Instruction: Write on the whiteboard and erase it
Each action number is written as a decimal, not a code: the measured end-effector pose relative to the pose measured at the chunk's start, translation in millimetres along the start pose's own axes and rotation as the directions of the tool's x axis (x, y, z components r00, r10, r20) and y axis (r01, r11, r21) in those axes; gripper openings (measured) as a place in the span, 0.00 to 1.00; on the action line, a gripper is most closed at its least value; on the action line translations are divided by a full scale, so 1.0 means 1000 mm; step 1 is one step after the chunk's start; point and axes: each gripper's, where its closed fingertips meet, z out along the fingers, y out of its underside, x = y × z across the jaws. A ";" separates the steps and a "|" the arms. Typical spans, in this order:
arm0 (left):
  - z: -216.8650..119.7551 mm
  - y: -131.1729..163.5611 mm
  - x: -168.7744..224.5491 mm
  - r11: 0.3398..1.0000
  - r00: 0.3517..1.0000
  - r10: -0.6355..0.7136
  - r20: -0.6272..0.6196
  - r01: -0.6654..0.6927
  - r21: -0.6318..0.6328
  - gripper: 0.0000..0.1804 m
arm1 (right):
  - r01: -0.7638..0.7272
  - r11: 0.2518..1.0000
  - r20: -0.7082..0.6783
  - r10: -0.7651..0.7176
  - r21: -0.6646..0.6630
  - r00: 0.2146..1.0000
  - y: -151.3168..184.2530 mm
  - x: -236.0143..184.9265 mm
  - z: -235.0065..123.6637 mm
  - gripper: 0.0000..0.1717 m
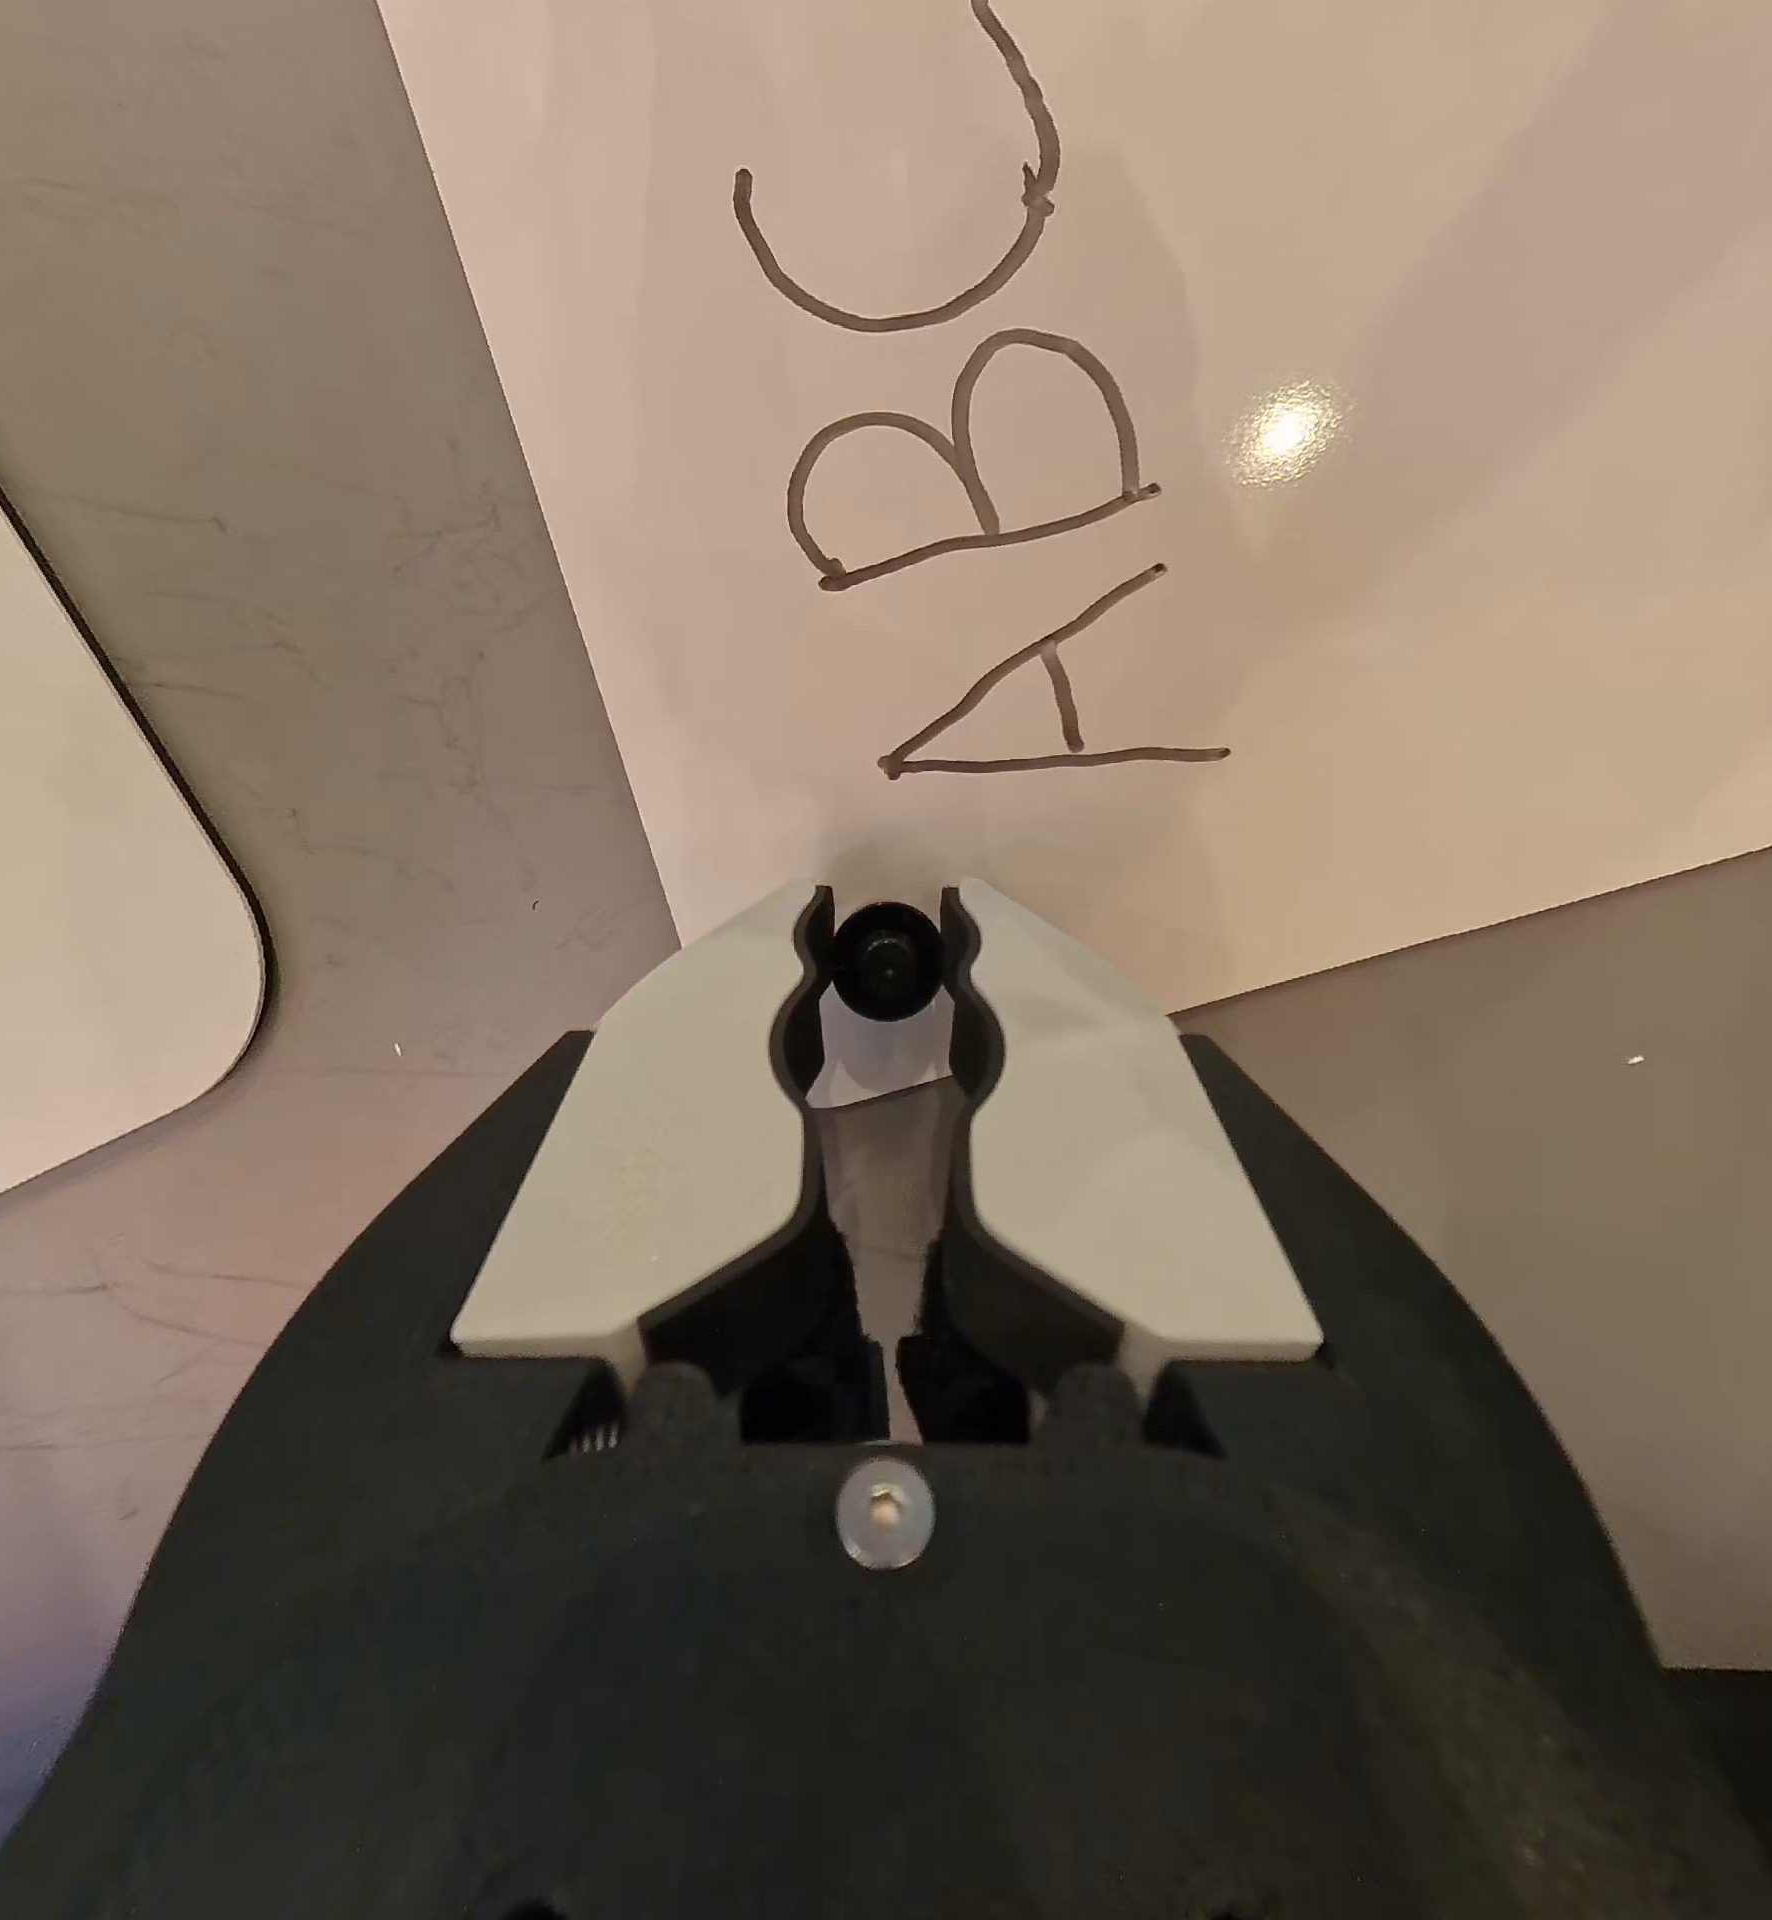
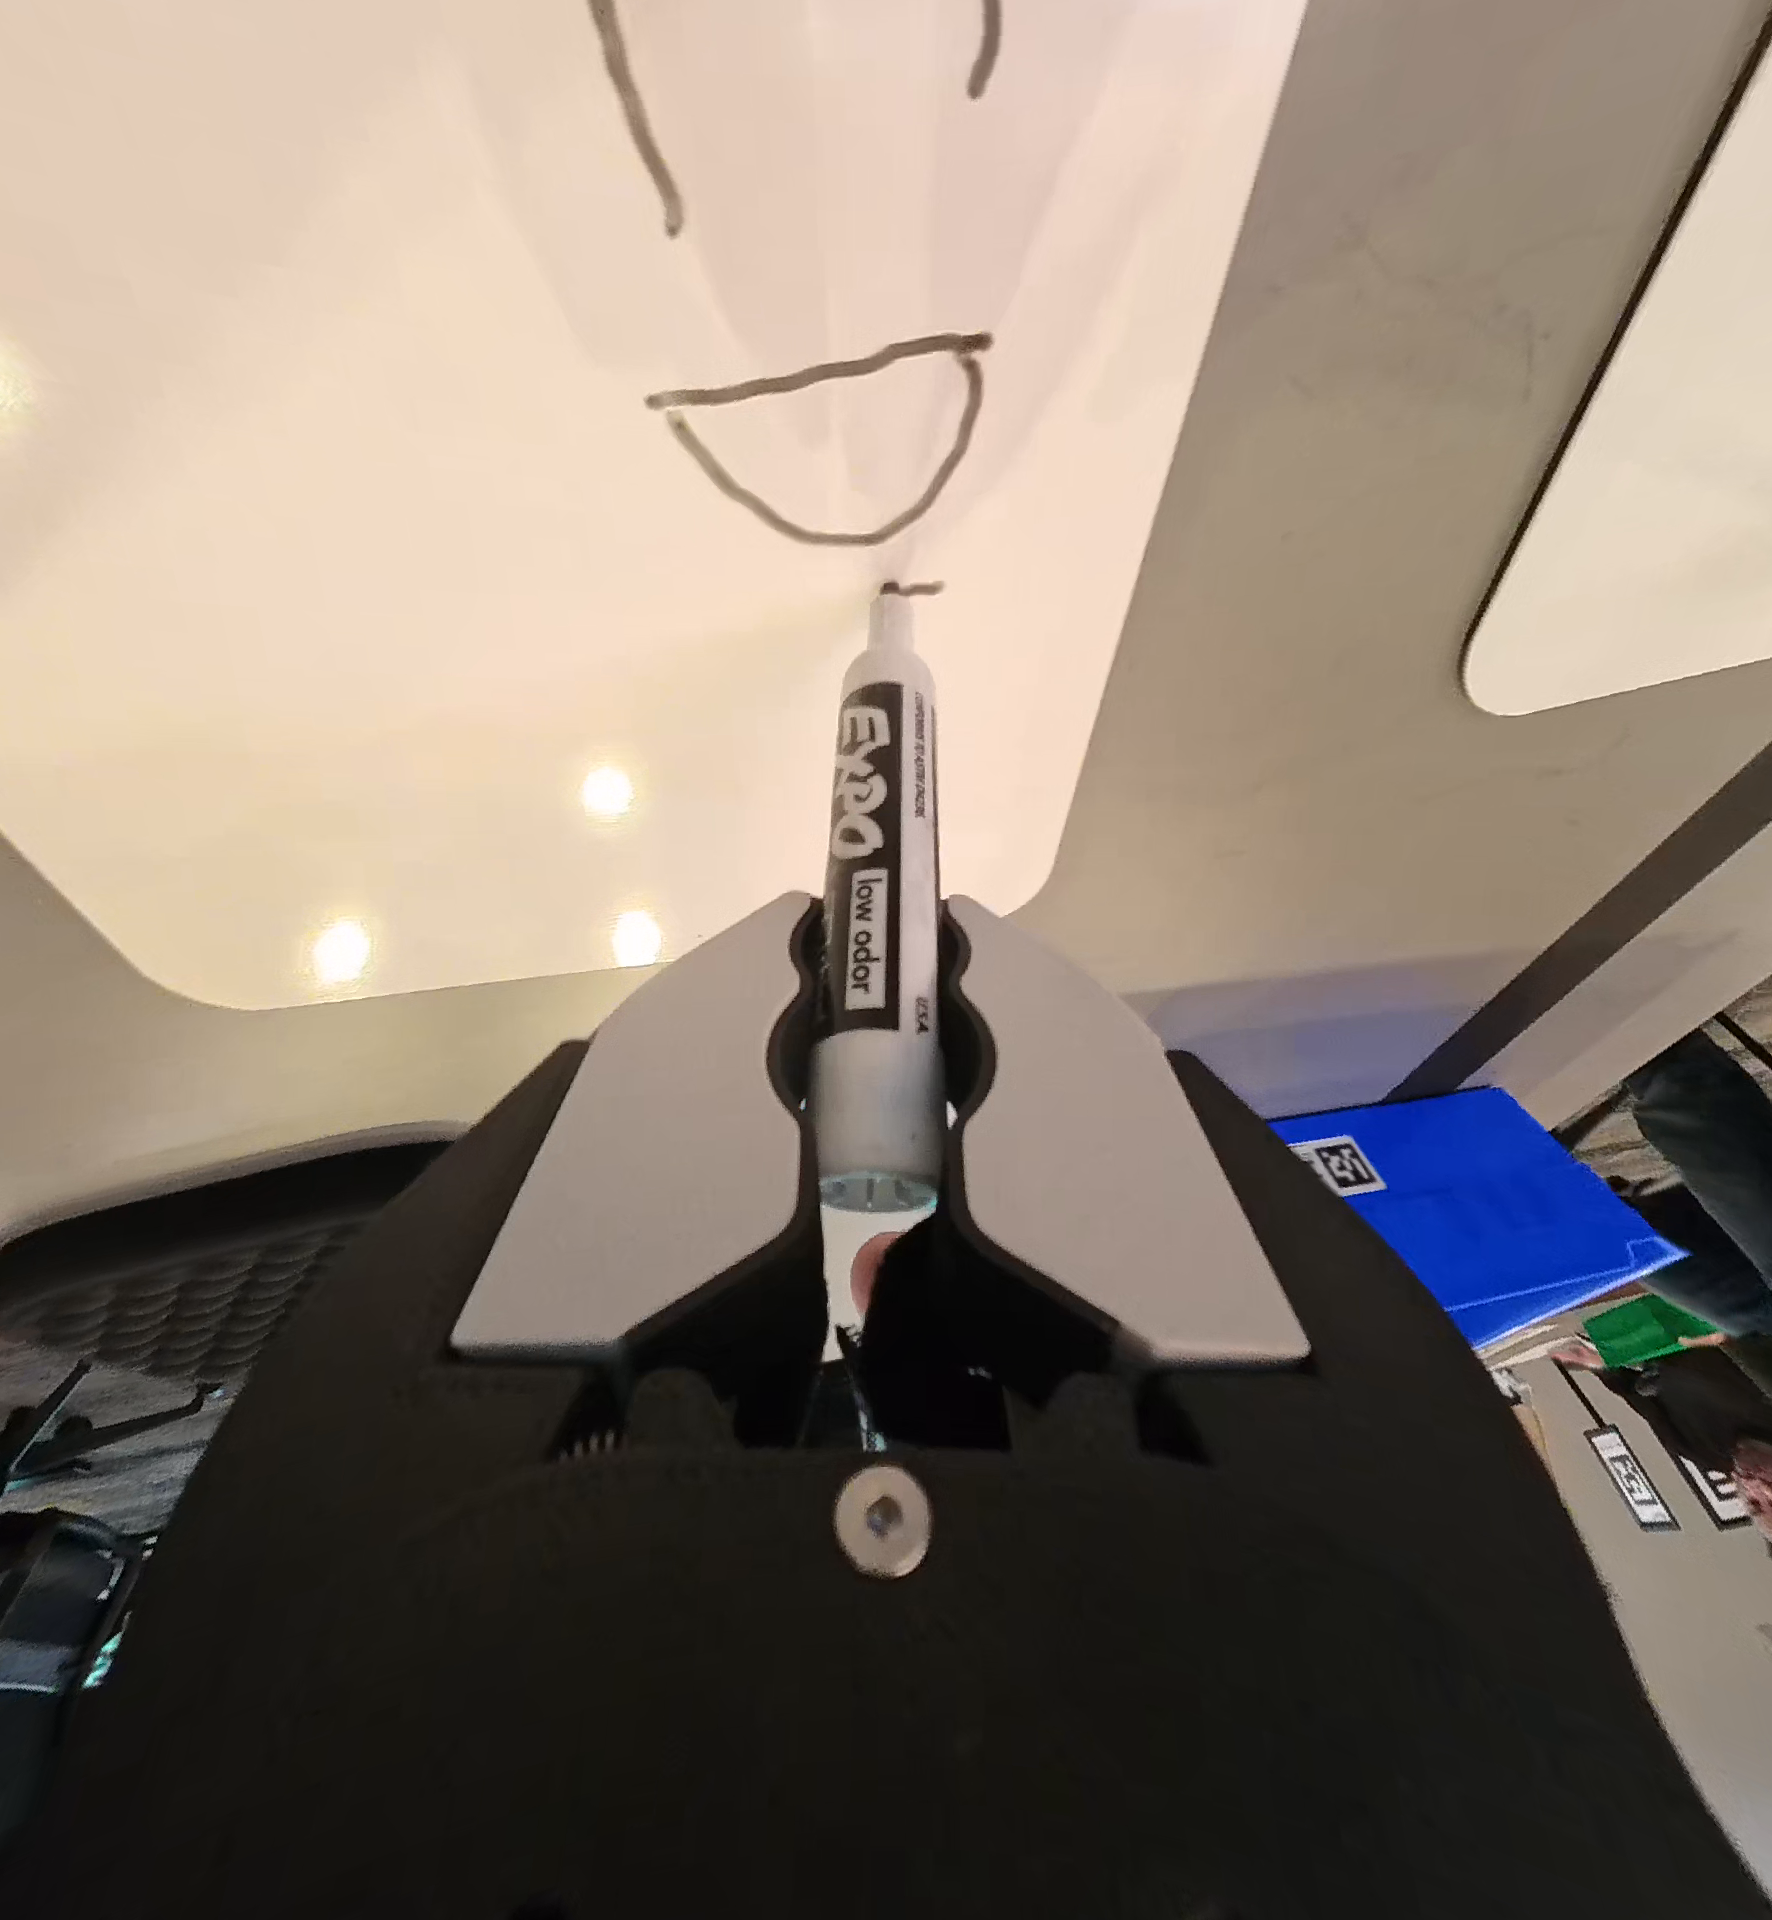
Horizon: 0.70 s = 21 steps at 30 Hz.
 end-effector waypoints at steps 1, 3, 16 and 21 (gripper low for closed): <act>0.000 0.000 0.000 1.000 1.000 0.000 0.001 0.000 -0.001 0.11 | 0.001 1.000 0.005 -0.001 0.000 1.000 0.000 -0.003 -0.001 0.13; 0.000 0.000 0.000 1.000 1.000 0.001 0.001 -0.001 -0.001 0.11 | 0.002 1.000 0.010 -0.002 -0.004 1.000 0.002 -0.009 -0.002 0.13; 0.000 0.000 0.000 1.000 1.000 0.002 0.006 -0.002 -0.007 0.11 | -0.015 1.000 -0.017 0.015 0.021 1.000 0.004 -0.022 -0.008 0.12; 0.000 0.000 0.000 1.000 1.000 0.002 0.004 -0.002 -0.004 0.11 | -0.027 0.999 -0.046 0.028 0.030 0.999 0.004 -0.002 -0.005 0.12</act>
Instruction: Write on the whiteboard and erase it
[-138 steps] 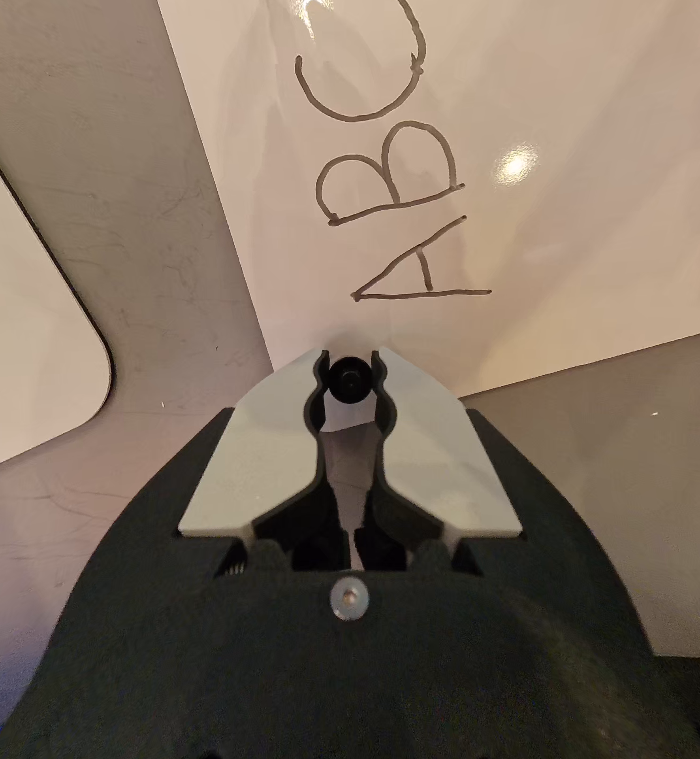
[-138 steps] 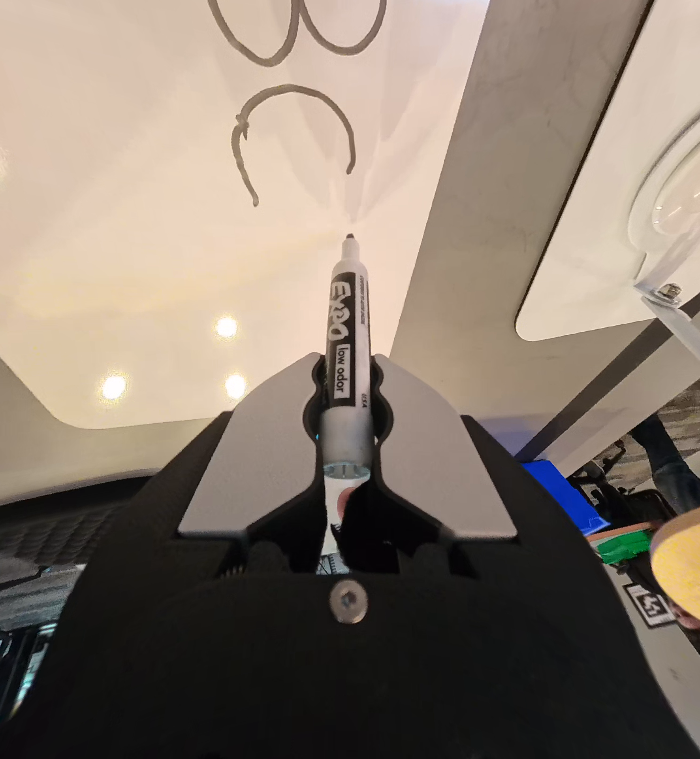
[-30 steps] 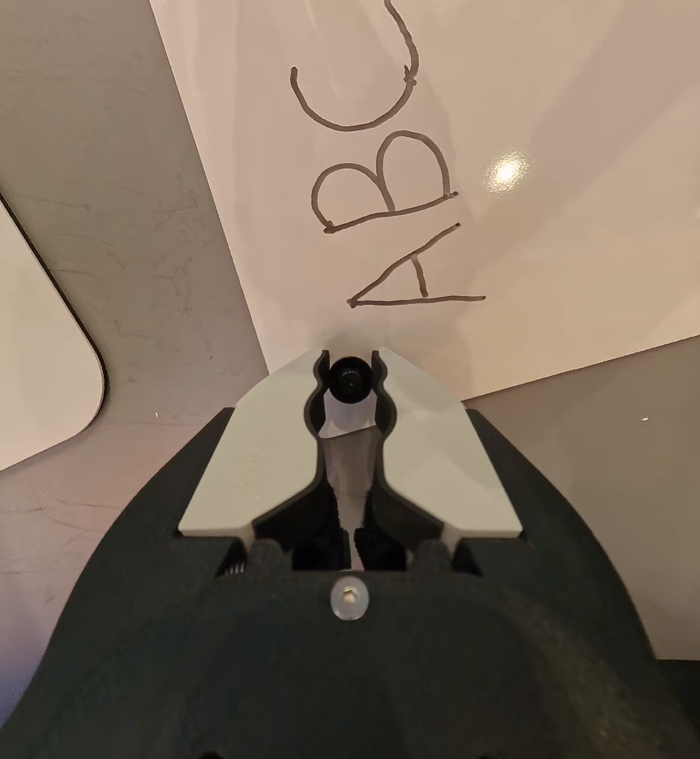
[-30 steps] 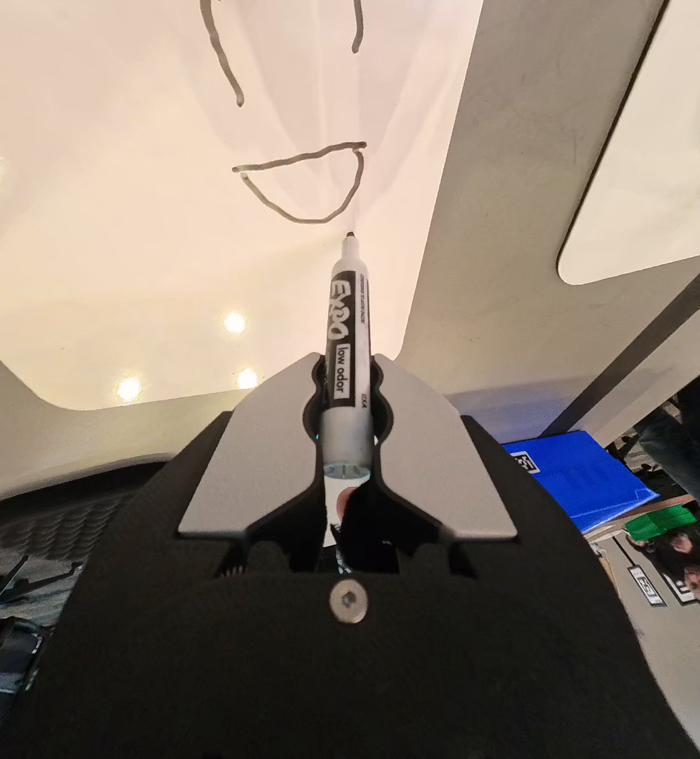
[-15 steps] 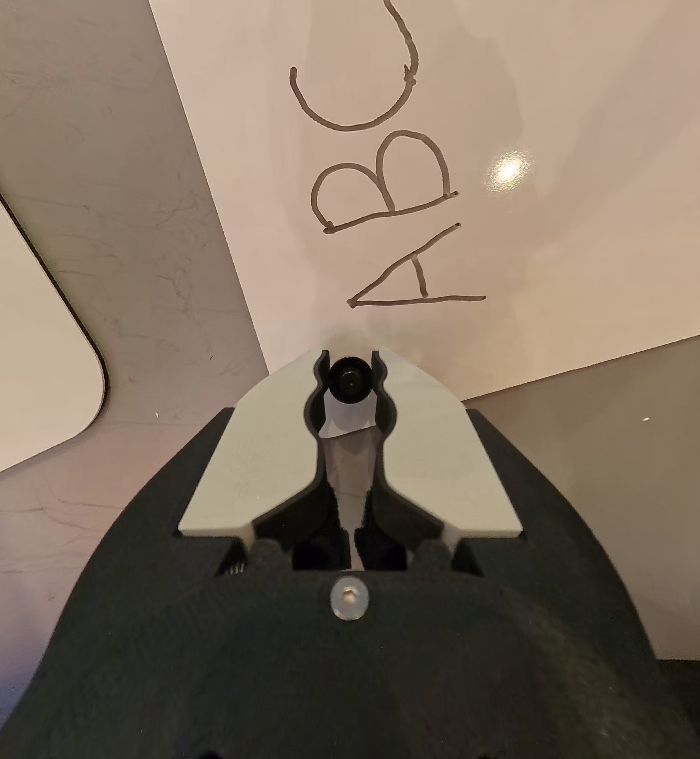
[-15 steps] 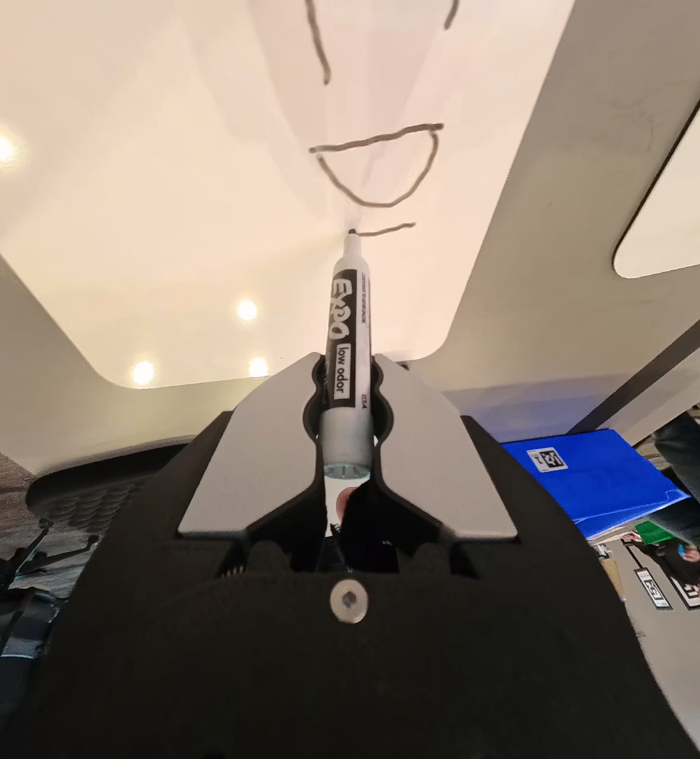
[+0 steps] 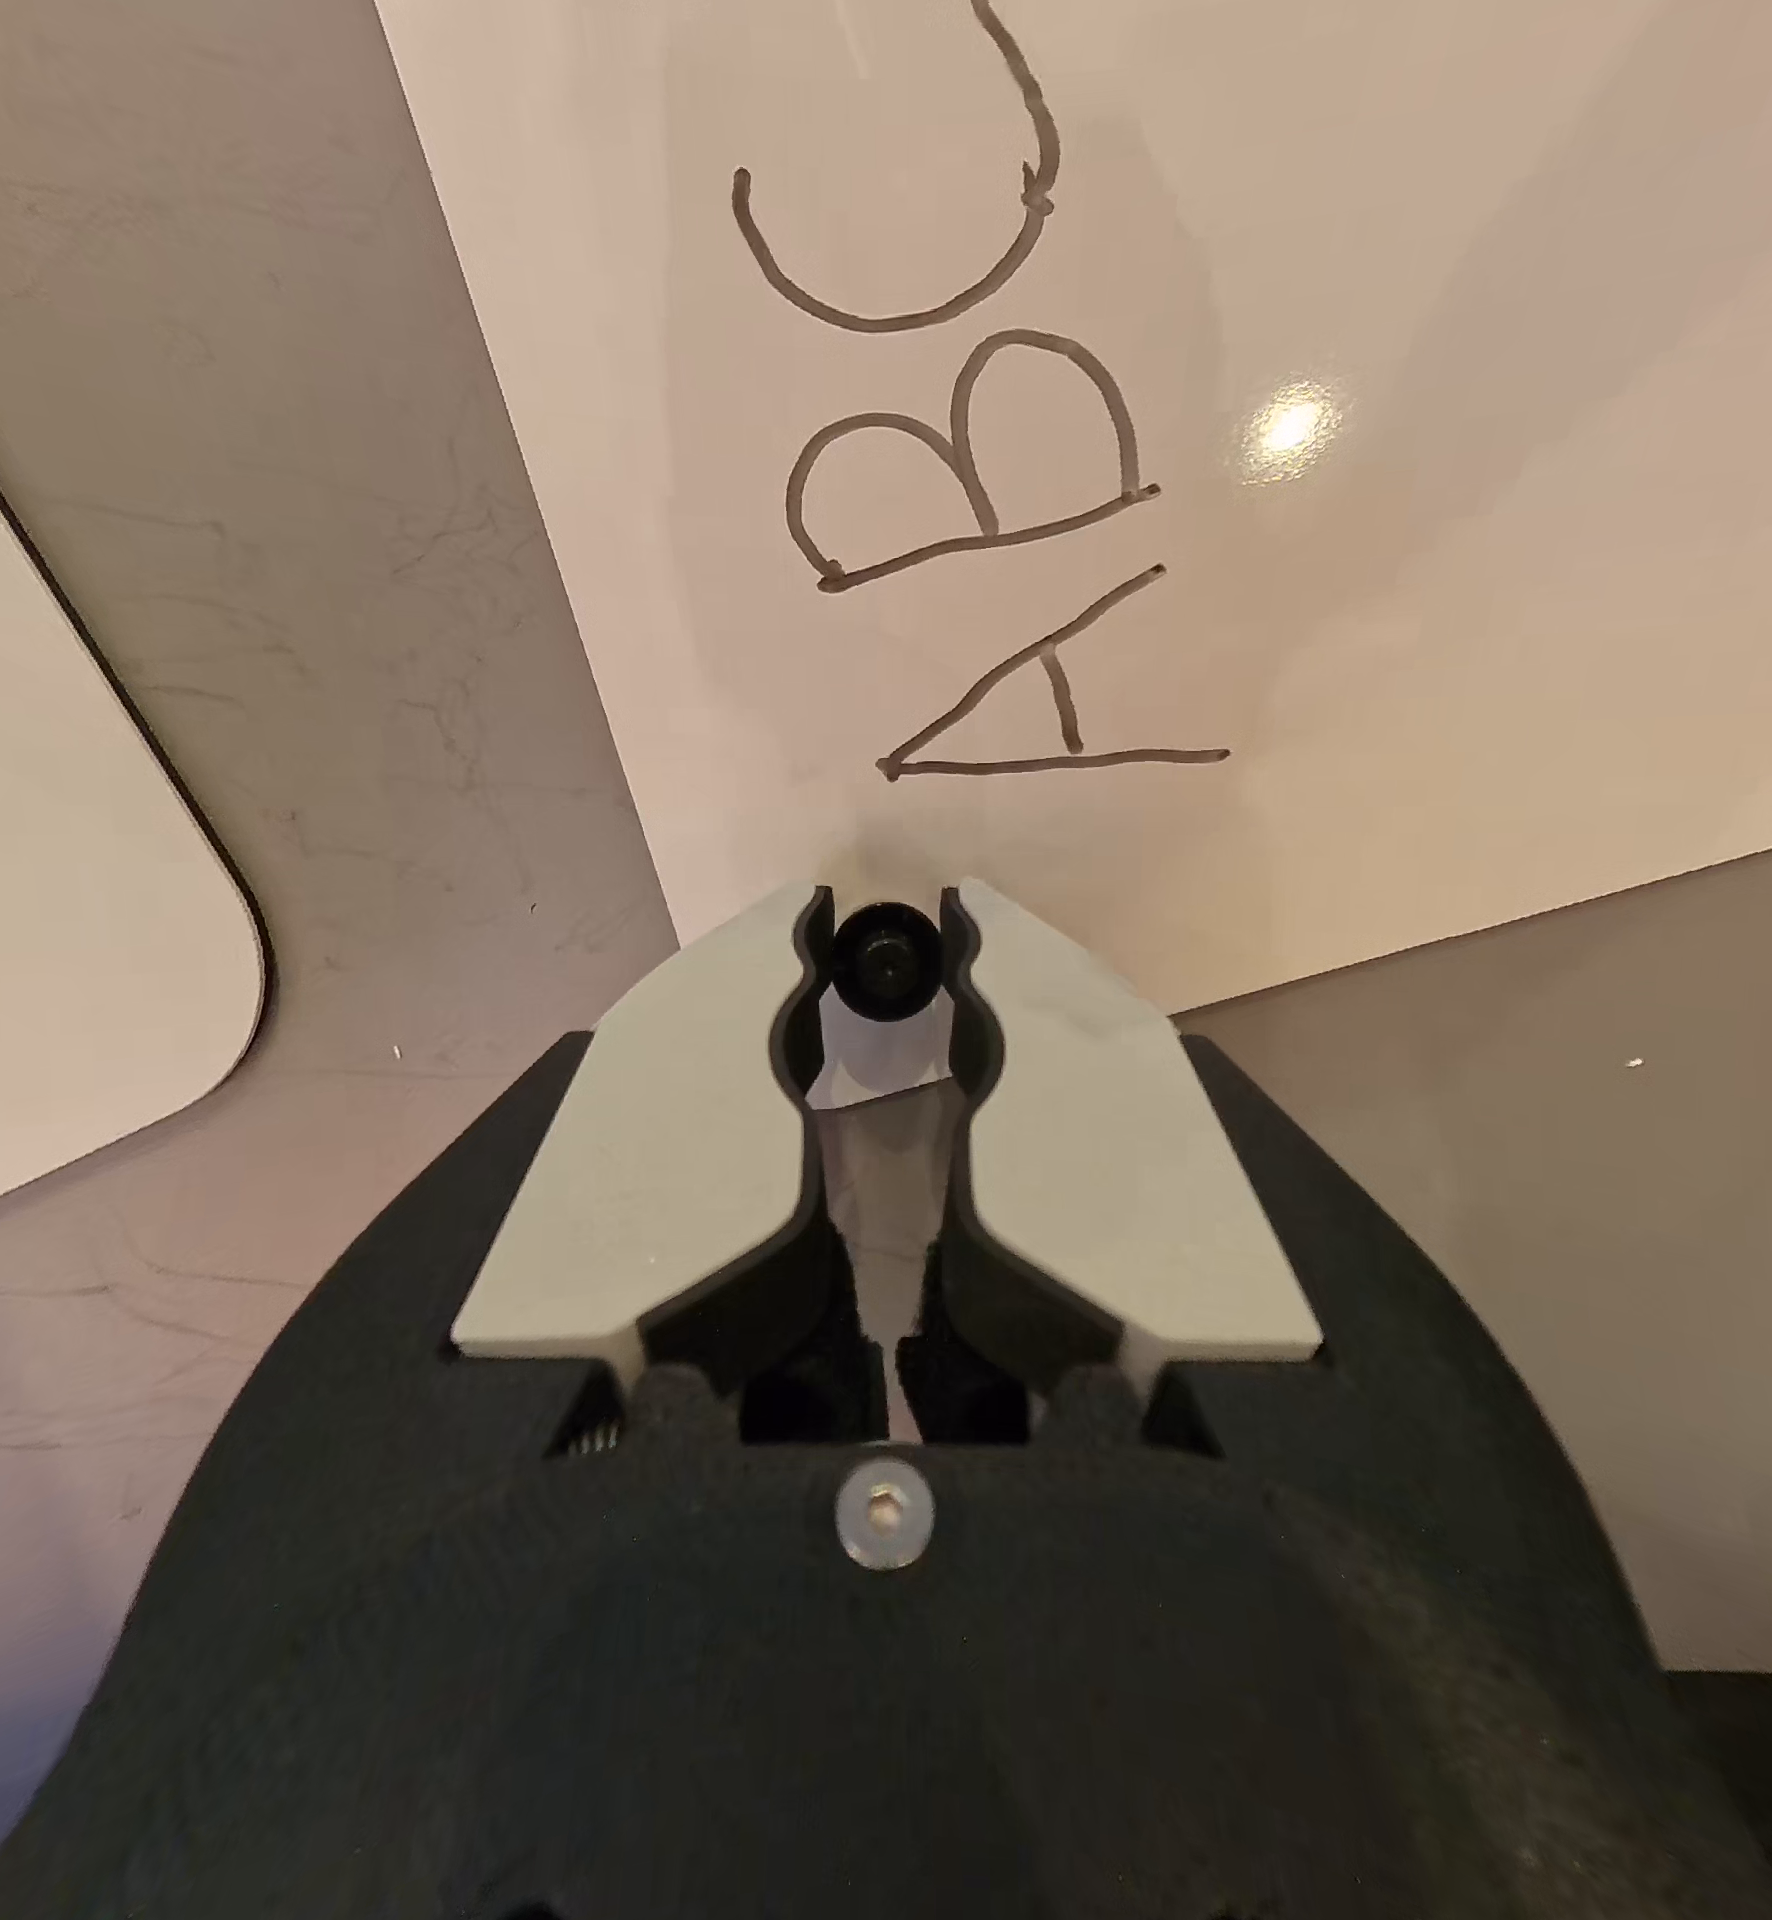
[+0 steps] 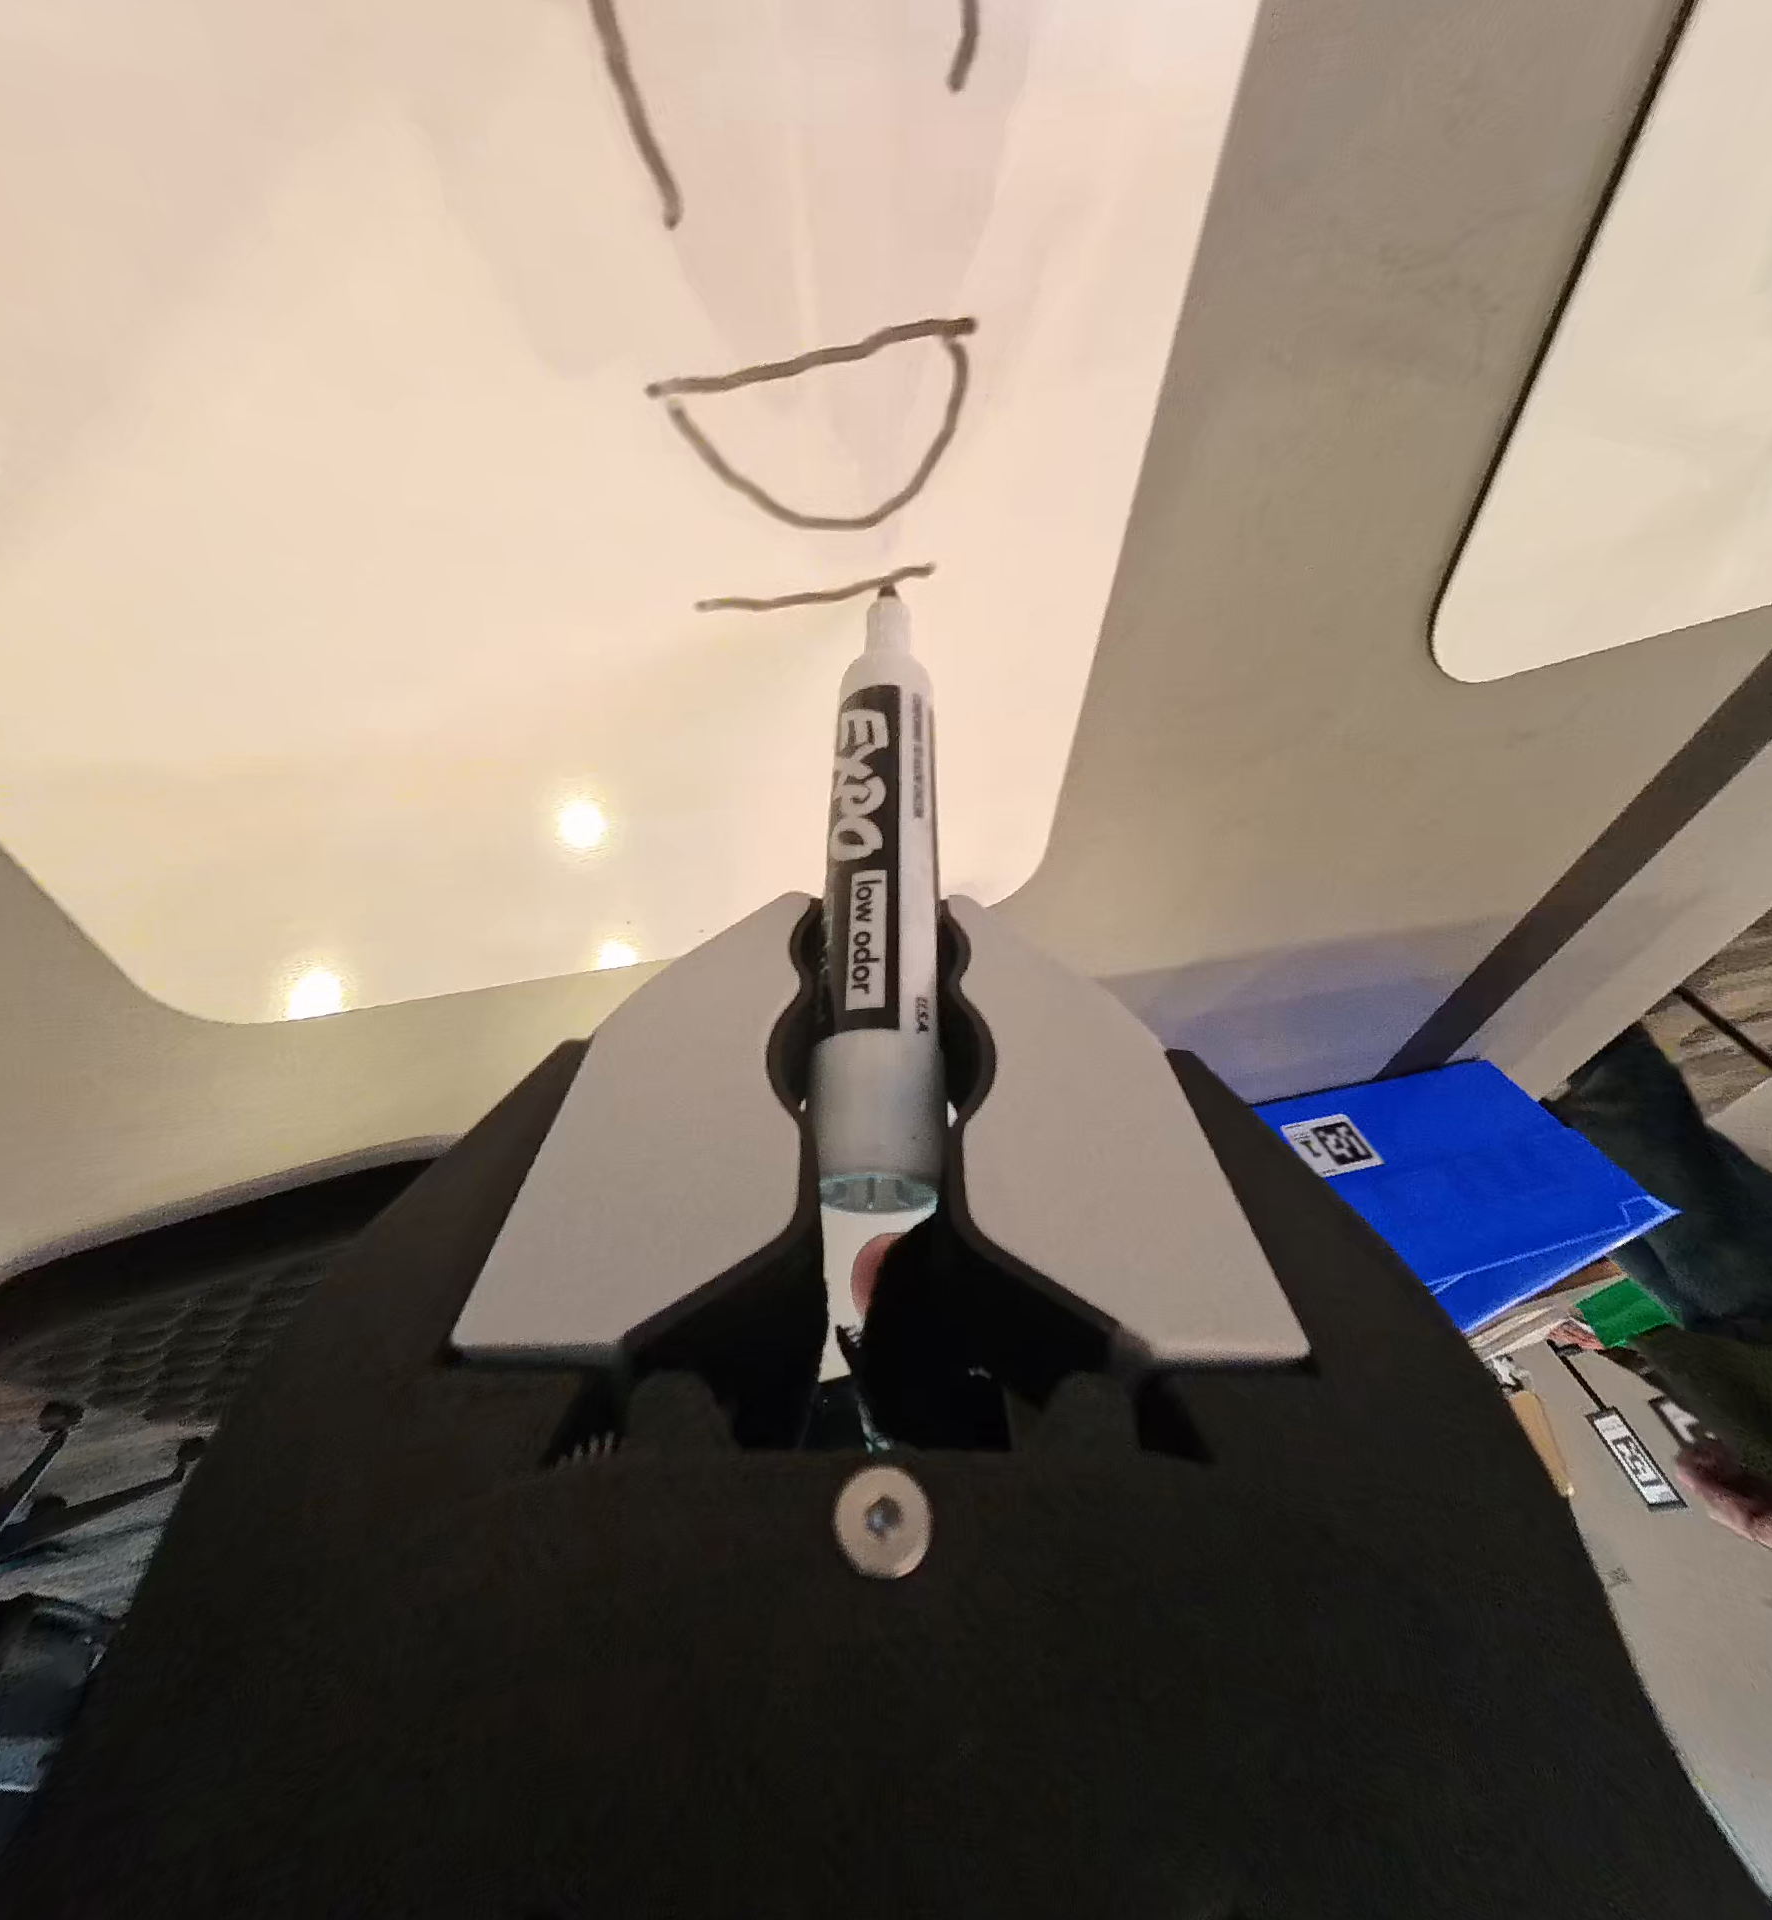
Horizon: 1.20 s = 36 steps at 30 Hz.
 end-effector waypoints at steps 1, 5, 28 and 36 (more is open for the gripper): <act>0.000 0.000 0.000 1.000 1.000 0.000 -0.001 0.000 0.001 0.11 | 0.000 1.000 -0.001 0.000 0.000 1.000 0.000 0.002 0.001 0.12; 0.000 0.000 0.000 1.000 1.000 -0.001 -0.003 0.001 0.003 0.11 | 0.004 1.000 0.003 -0.004 0.001 1.000 -0.003 0.008 0.003 0.13; 0.000 0.000 0.000 1.000 1.000 -0.002 -0.007 0.002 0.006 0.11 | -0.038 0.999 0.039 0.038 0.000 0.999 0.015 0.001 0.006 0.12; 0.000 0.000 0.000 1.000 1.000 0.000 -0.003 0.000 0.002 0.11 | 0.007 1.000 0.047 -0.007 0.007 0.999 0.001 -0.009 0.001 0.13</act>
